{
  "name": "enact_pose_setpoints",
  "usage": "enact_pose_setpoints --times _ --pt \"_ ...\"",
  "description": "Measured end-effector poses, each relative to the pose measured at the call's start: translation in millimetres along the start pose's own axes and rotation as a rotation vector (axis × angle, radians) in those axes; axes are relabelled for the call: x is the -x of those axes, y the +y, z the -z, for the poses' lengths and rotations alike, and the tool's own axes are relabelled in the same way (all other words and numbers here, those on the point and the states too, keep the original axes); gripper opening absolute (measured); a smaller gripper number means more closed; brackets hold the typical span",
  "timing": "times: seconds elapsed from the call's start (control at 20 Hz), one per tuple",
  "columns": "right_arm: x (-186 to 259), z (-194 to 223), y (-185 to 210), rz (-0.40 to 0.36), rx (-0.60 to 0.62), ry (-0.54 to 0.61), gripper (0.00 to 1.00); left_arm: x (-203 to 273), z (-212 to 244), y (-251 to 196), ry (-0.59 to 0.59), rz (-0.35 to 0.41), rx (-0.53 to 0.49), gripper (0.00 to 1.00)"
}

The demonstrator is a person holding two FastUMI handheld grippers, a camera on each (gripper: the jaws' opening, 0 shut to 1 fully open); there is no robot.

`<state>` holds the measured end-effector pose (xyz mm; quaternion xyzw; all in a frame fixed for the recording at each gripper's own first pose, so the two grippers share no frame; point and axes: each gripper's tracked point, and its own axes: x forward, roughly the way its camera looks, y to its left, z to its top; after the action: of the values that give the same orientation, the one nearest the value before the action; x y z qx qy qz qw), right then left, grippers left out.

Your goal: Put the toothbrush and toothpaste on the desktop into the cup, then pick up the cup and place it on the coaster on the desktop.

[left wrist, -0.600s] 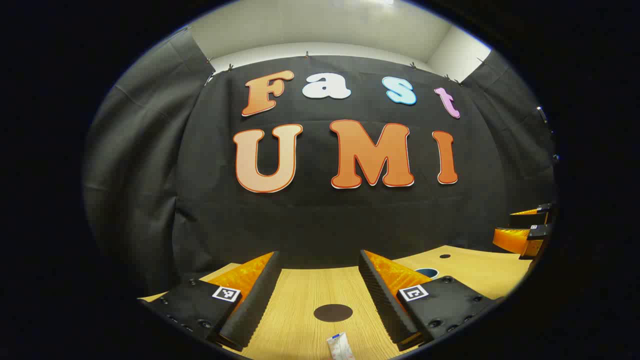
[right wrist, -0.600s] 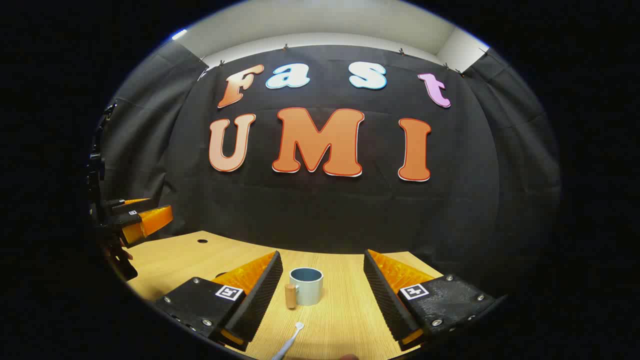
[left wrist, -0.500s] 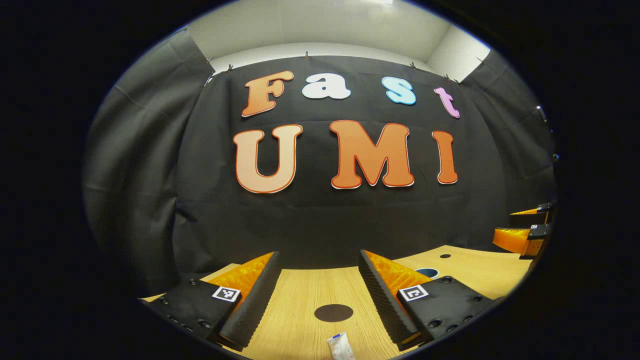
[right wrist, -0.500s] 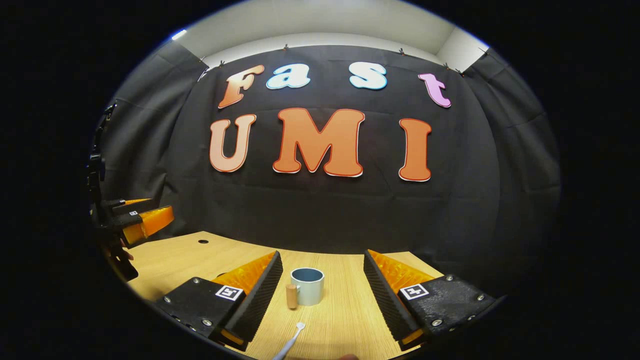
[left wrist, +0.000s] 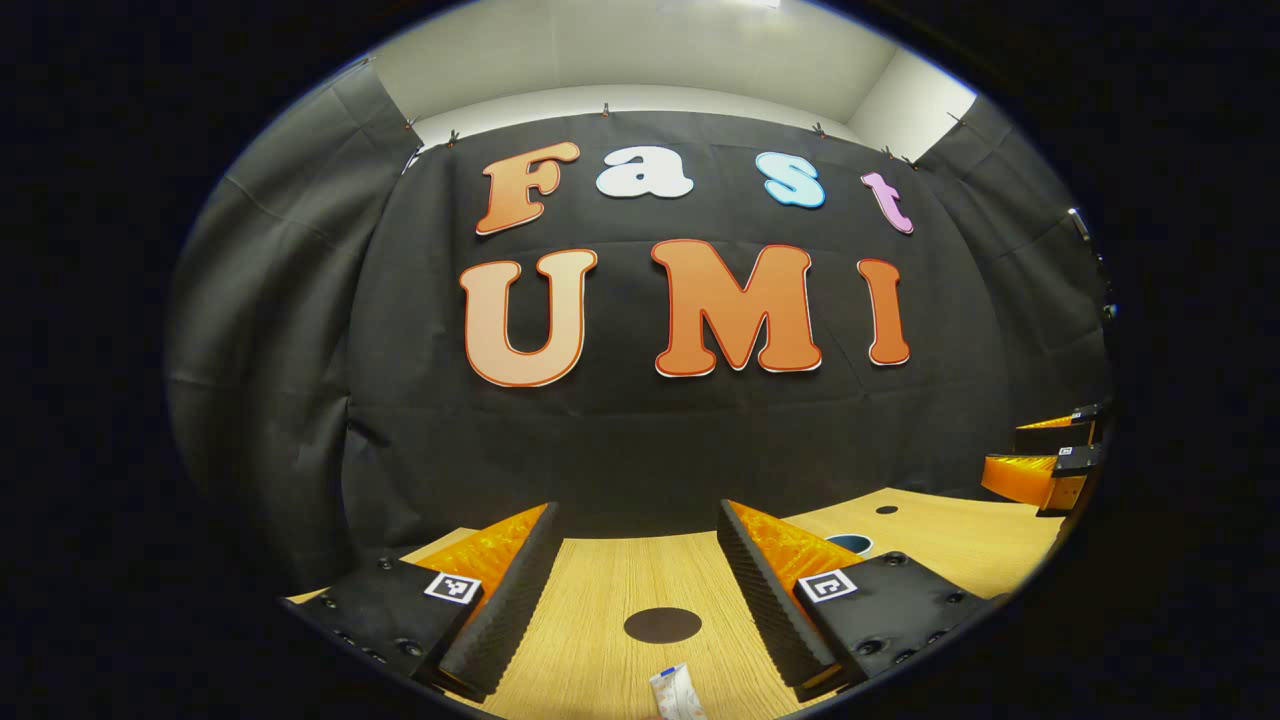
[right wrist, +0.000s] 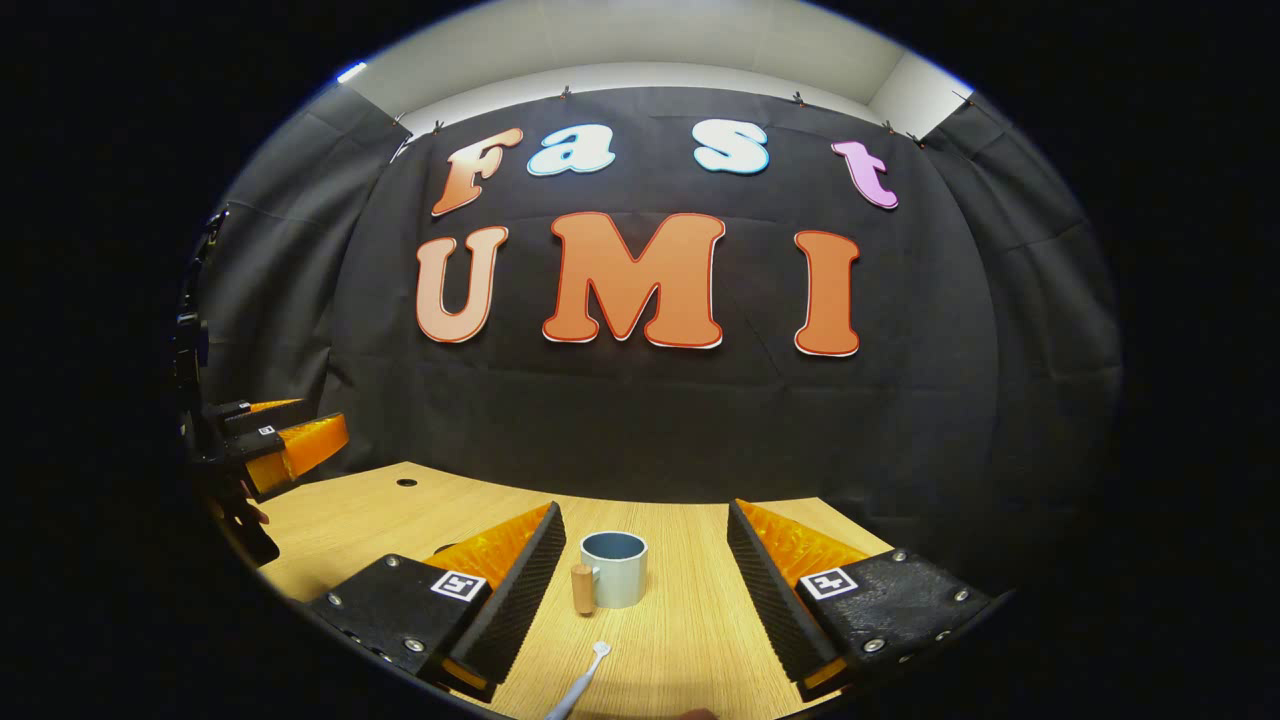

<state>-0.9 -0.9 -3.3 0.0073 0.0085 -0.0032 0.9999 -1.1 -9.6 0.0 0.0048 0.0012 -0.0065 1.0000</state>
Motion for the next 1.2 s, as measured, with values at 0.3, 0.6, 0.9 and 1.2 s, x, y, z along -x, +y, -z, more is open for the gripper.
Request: enact_pose_setpoints --times 0.3,0.6,0.9,1.2 --pt "0 1 -1 0.000 0.002 0.011 0.98 1 0 0 0.001 -0.004 -0.008 0.99" --pt "-2 4 5 -0.053 0.020 0.080 0.98 -1 -7 -3 -0.001 0.014 -0.025 0.99" --pt "-3 13 31 -0.167 -0.004 0.216 0.98 -8 4 -11 0.082 0.072 -0.006 0.99" --pt "1 48 27 -0.190 -0.072 0.457 0.97 -11 29 -8 0.226 0.098 -0.046 1.00"
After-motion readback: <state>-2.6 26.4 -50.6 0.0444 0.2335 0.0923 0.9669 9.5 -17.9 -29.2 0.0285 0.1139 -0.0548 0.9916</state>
